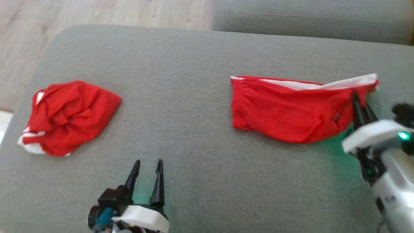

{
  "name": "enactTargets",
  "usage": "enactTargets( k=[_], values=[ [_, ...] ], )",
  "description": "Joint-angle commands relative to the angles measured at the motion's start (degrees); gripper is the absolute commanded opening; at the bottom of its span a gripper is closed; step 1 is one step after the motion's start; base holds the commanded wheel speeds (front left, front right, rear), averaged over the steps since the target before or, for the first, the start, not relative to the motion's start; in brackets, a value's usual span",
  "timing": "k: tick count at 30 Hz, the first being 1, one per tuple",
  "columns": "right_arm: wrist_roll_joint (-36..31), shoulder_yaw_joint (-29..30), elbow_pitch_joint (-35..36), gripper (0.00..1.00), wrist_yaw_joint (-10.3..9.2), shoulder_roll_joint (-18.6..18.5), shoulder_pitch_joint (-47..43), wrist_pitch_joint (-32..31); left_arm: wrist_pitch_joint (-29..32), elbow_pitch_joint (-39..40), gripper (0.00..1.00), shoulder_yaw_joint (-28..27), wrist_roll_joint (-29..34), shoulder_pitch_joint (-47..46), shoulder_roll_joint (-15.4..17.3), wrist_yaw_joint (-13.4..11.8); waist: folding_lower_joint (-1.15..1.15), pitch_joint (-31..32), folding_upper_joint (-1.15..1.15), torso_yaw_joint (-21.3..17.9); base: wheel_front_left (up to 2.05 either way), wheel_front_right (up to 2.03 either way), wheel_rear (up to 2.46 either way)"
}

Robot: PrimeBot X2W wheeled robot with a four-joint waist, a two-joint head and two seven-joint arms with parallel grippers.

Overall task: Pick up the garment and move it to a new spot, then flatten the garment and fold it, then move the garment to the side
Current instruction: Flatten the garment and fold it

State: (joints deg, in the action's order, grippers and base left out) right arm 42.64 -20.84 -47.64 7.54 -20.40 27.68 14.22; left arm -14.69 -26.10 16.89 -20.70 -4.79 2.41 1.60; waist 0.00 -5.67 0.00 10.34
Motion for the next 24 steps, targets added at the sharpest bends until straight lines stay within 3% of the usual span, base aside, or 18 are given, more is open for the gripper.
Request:
enactTargets(
  k=[1,6,12,13,14,19,24],
  values=[
    [-1.0,-1.1,2.8,0.0,-0.05,0.3,2.8,0.8,-0.3,1.4,1.0,-1.0,-0.3,-1.6,0.5,0.3,0.0,-0.3,0.0,1.4,0.0,0.0,0.0],
    [-4.0,-8.5,5.4,0.0,-0.05,5.6,6.1,0.3,-0.3,1.0,1.0,1.3,-1.8,-1.6,0.5,0.4,0.0,-0.5,0.0,6.9,0.0,0.0,0.0],
    [-4.2,-14.6,1.5,0.0,-0.05,10.1,6.2,-1.1,-0.3,0.4,1.0,1.5,-2.0,-0.9,0.5,0.5,0.0,-0.3,0.0,11.9,0.0,0.0,0.0],
    [-4.1,-15.0,0.2,0.29,-0.05,10.6,6.0,-1.3,-0.3,0.1,1.0,1.5,-1.9,-0.8,0.5,0.6,0.0,-0.2,0.0,12.4,0.0,0.0,0.0],
    [-3.9,-15.1,-0.9,1.0,-0.05,11.0,5.8,-1.1,-0.3,0.0,1.0,1.3,-1.8,-0.7,0.5,0.7,0.0,-0.1,0.0,12.6,0.0,0.0,0.0],
    [-4.3,-15.5,-3.0,1.0,-0.05,12.3,5.0,0.2,-0.3,0.0,1.0,-0.4,-0.9,-0.7,0.5,0.7,0.0,0.5,0.0,11.7,0.0,0.0,0.0],
    [-5.5,-11.6,1.0,1.0,-0.05,11.2,3.6,0.7,-0.3,1.1,1.0,-1.9,1.2,-1.3,0.5,0.6,0.0,0.9,0.0,7.7,0.0,0.0,0.0]
  ],
)
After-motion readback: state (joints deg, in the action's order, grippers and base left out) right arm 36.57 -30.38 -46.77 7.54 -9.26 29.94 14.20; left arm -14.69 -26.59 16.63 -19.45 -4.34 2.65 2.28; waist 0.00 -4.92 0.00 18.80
